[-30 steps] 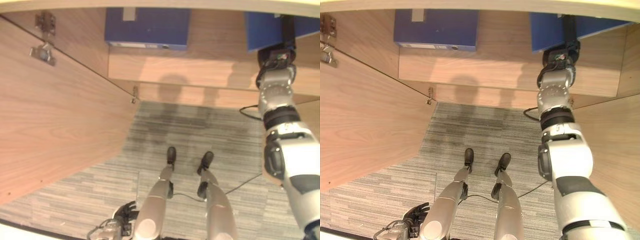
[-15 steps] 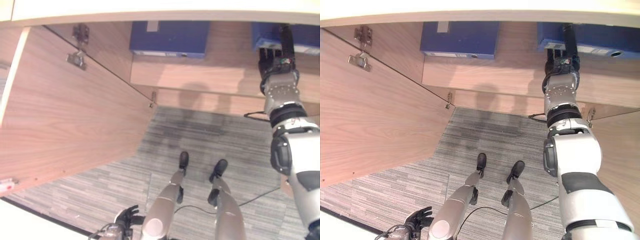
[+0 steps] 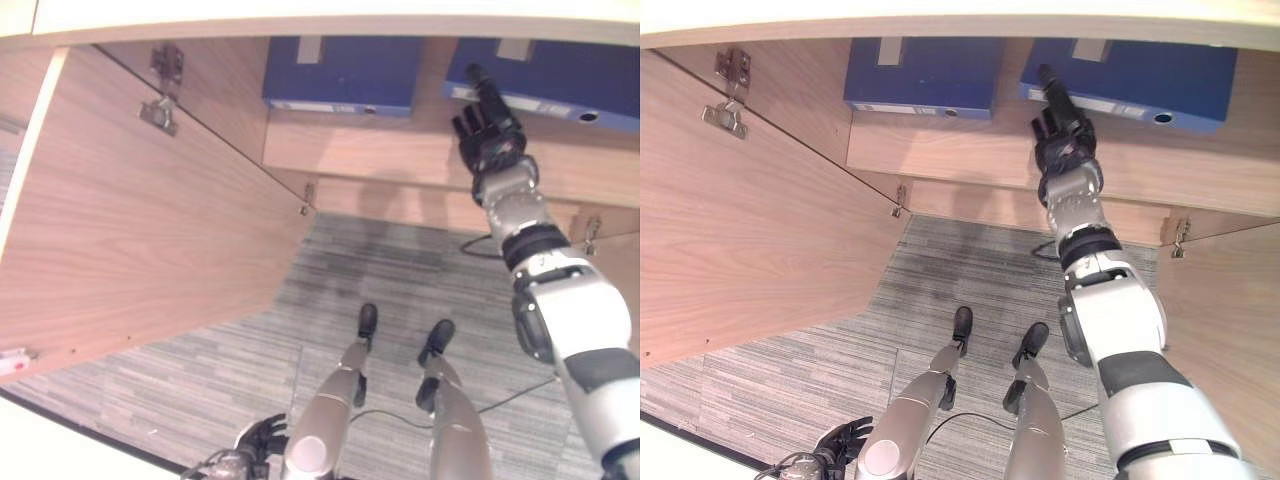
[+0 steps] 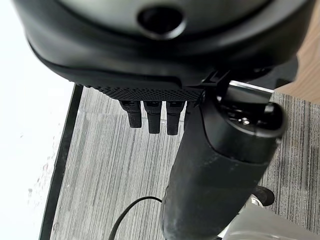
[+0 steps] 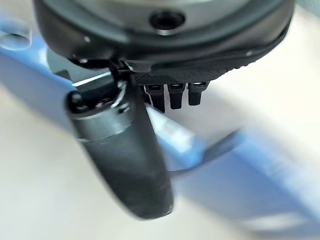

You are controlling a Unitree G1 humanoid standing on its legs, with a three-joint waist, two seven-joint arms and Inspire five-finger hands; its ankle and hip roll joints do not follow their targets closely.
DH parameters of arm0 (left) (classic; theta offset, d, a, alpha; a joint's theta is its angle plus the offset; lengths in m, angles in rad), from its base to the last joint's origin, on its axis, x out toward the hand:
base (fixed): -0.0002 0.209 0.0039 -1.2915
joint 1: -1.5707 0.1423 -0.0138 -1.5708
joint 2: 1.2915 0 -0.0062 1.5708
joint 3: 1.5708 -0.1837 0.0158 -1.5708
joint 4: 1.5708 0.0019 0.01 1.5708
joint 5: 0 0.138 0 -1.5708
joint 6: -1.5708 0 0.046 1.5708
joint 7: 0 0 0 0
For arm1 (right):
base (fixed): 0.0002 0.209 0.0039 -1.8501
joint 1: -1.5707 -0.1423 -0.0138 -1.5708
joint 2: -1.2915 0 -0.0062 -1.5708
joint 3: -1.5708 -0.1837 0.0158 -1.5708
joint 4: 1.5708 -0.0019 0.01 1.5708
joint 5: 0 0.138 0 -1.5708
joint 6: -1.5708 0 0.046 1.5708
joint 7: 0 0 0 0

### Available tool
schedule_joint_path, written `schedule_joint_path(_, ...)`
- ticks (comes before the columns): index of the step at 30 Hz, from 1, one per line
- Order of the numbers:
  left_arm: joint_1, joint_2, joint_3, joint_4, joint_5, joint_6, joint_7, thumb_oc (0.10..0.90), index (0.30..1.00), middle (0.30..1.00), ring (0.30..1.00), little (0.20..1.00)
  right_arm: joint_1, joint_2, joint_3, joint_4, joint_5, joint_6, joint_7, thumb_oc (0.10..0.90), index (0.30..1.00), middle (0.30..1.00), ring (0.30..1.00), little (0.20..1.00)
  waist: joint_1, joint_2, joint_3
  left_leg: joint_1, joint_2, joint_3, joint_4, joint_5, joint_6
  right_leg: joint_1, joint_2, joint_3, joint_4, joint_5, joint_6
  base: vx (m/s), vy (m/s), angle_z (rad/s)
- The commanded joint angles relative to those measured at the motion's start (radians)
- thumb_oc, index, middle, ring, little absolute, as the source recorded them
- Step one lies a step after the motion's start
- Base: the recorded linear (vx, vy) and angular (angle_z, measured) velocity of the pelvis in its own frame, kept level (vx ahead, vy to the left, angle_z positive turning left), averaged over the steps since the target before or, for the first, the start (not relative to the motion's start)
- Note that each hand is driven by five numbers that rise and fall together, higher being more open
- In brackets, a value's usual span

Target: Put the empty folder in the office cabinet

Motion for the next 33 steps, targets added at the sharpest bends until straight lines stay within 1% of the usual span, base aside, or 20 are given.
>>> schedule_joint_path(1, 0.090, 0.117, -0.029, 0.074, 0.056, 0.024, -0.024, 0.800, 0.900, 0.900, 0.900, 0.900, -0.001, -0.057, 0.121, -0.142, -0.199, 0.055, 0.171, 0.800, 0.900, 0.900, 0.900, 0.900, 0.004, -0.051, -0.053, 0.060, -0.015, -0.005, 0.021, -0.136, -0.041, 0.042, 0.025, 0.093, -0.048, -0.093, 0.050, -0.03, -0.026, -0.02)
schedule_joint_path(6, 0.089, 0.124, -0.024, 0.058, 0.071, 0.013, -0.052, 0.800, 0.900, 0.900, 0.900, 0.900, 0.025, -0.110, 0.259, -0.152, -0.355, 0.135, 0.280, 0.800, 0.900, 0.900, 0.900, 0.900, -0.004, -0.063, -0.043, 0.060, -0.012, -0.001, 0.014, -0.128, -0.042, 0.044, 0.022, 0.089, -0.057, -0.081, 0.051, -0.01, -0.005, 0.00)
schedule_joint_path(9, 0.081, 0.129, -0.021, 0.047, 0.083, 0.009, -0.065, 0.800, 0.900, 0.900, 0.900, 0.900, 0.019, -0.154, 0.342, -0.121, -0.501, 0.167, 0.337, 0.800, 0.900, 0.900, 0.900, 0.900, -0.009, -0.067, -0.037, 0.058, -0.010, 0.003, 0.014, -0.124, -0.043, 0.044, 0.022, 0.087, -0.060, -0.075, 0.052, 0.00, 0.000, 0.00)
schedule_joint_path(11, 0.080, 0.134, -0.017, 0.042, 0.091, 0.006, -0.072, 0.800, 0.900, 0.900, 0.900, 0.900, 0.004, -0.186, 0.403, -0.085, -0.626, 0.179, 0.371, 0.800, 0.900, 0.900, 0.900, 0.900, -0.013, -0.070, -0.034, 0.058, -0.010, 0.005, 0.011, -0.120, -0.044, 0.045, 0.021, 0.086, -0.064, -0.071, 0.053, 0.00, 0.000, 0.00)
schedule_joint_path(12, 0.081, 0.136, -0.013, 0.042, 0.099, 0.005, -0.075, 0.800, 0.900, 0.900, 0.900, 0.900, 0.005, -0.200, 0.444, -0.075, -0.714, 0.183, 0.392, 0.800, 0.900, 0.900, 0.900, 0.900, -0.015, -0.072, -0.034, 0.058, -0.009, 0.005, 0.009, -0.118, -0.045, 0.045, 0.021, 0.084, -0.067, -0.070, 0.054, -0.01, 0.006, -0.03)
schedule_joint_path(13, 0.081, 0.135, -0.013, 0.042, 0.099, 0.005, -0.075, 0.800, 0.900, 0.900, 0.900, 0.900, 0.005, -0.200, 0.445, -0.074, -0.715, 0.183, 0.393, 0.800, 0.900, 0.900, 0.900, 0.900, -0.015, -0.072, -0.033, 0.058, -0.009, 0.005, 0.009, -0.118, -0.045, 0.045, 0.021, 0.084, -0.067, -0.070, 0.054, 0.00, 0.000, 0.00)
schedule_joint_path(14, 0.083, 0.138, -0.007, 0.046, 0.112, 0.007, -0.080, 0.800, 0.900, 0.900, 0.900, 0.900, 0.000, -0.214, 0.476, -0.062, -0.799, 0.187, 0.405, 0.800, 0.900, 0.900, 0.900, 0.900, -0.019, -0.074, -0.034, 0.059, -0.009, 0.006, 0.005, -0.116, -0.046, 0.047, 0.021, 0.083, -0.070, -0.068, 0.054, 0.00, 0.000, 0.00)
schedule_joint_path(16, 0.089, 0.139, 0.006, 0.050, 0.115, 0.007, -0.078, 0.800, 0.900, 0.900, 0.900, 0.900, -0.005, -0.236, 0.503, -0.038, -0.887, 0.167, 0.406, 0.800, 0.900, 0.900, 0.900, 0.900, -0.024, -0.077, -0.032, 0.062, -0.007, 0.006, -0.001, -0.113, -0.046, 0.051, 0.022, 0.082, -0.075, -0.065, 0.056, 0.00, 0.000, 0.00)
schedule_joint_path(18, 0.092, 0.137, 0.011, 0.051, 0.115, 0.004, -0.077, 0.800, 0.900, 0.900, 0.900, 0.900, -0.011, -0.243, 0.490, -0.001, -0.919, 0.162, 0.379, 0.800, 0.900, 0.900, 0.900, 0.900, -0.025, -0.078, -0.031, 0.065, -0.007, 0.005, -0.007, -0.111, -0.046, 0.054, 0.023, 0.082, -0.080, -0.062, 0.057, 0.00, 0.000, 0.00)
schedule_joint_path(20, 0.092, 0.138, 0.013, 0.055, 0.115, 0.005, -0.076, 0.800, 0.900, 0.900, 0.900, 0.900, -0.021, -0.245, 0.482, 0.031, -0.936, 0.163, 0.374, 0.800, 0.900, 0.900, 0.900, 0.900, -0.025, -0.078, -0.031, 0.065, -0.007, 0.005, -0.008, -0.110, -0.046, 0.054, 0.024, 0.084, -0.082, -0.061, 0.057, 0.00, 0.000, 0.00)
schedule_joint_path(22, 0.095, 0.140, 0.017, 0.067, 0.119, 0.005, -0.073, 0.800, 0.900, 0.900, 0.900, 0.900, -0.050, -0.250, 0.481, 0.122, -1.021, 0.171, 0.361, 0.800, 0.900, 0.900, 0.900, 0.900, -0.022, -0.078, -0.033, 0.067, -0.009, 0.004, -0.013, -0.108, -0.045, 0.058, 0.027, 0.085, -0.089, -0.057, 0.057, -0.01, -0.003, 0.02)
schedule_joint_path(25, 0.102, 0.143, 0.024, 0.069, 0.127, 0.007, -0.069, 0.800, 0.900, 0.900, 0.900, 0.900, -0.074, -0.265, 0.508, 0.180, -1.135, 0.183, 0.363, 0.800, 0.900, 0.900, 0.900, 0.900, -0.021, -0.076, -0.037, 0.065, -0.010, 0.003, -0.018, -0.105, -0.045, 0.059, 0.029, 0.085, -0.092, -0.055, 0.058, 0.00, 0.000, 0.00)
schedule_joint_path(27, 0.104, 0.142, 0.025, 0.068, 0.131, 0.007, -0.064, 0.800, 0.900, 0.900, 0.900, 0.900, -0.091, -0.274, 0.518, 0.204, -1.197, 0.179, 0.343, 0.800, 0.900, 0.900, 0.900, 0.900, -0.023, -0.075, -0.039, 0.064, -0.012, 0.003, -0.021, -0.105, -0.044, 0.059, 0.029, 0.085, -0.096, -0.052, 0.059, 0.00, 0.000, 0.00)
schedule_joint_path(30, 0.106, 0.138, 0.023, 0.063, 0.135, 0.007, -0.062, 0.800, 0.900, 0.900, 0.900, 0.900, -0.100, -0.282, 0.504, 0.209, -1.188, 0.173, 0.320, 0.800, 0.900, 0.900, 0.900, 0.900, -0.023, -0.072, -0.041, 0.065, -0.014, 0.003, -0.023, -0.106, -0.044, 0.059, 0.031, 0.088, -0.097, -0.050, 0.059, 0.00, 0.000, 0.00)
schedule_joint_path(31, 0.106, 0.138, 0.022, 0.062, 0.134, 0.007, -0.060, 0.800, 0.900, 0.900, 0.900, 0.900, -0.108, -0.284, 0.492, 0.214, -1.173, 0.170, 0.304, 0.800, 0.900, 0.900, 0.900, 0.900, -0.023, -0.072, -0.041, 0.065, -0.015, 0.003, -0.022, -0.106, -0.043, 0.058, 0.031, 0.089, -0.097, -0.049, 0.059, 0.00, 0.000, 0.00)
schedule_joint_path(33, 0.104, 0.131, 0.015, 0.055, 0.121, 0.006, -0.056, 0.800, 0.900, 0.900, 0.900, 0.900, -0.129, -0.298, 0.436, 0.242, -1.109, 0.161, 0.253, 0.800, 0.900, 0.900, 0.900, 0.900, -0.020, -0.066, -0.041, 0.066, -0.018, 0.002, -0.023, -0.107, -0.041, 0.058, 0.031, 0.092, -0.098, -0.049, 0.061, 0.00, 0.000, 0.00)
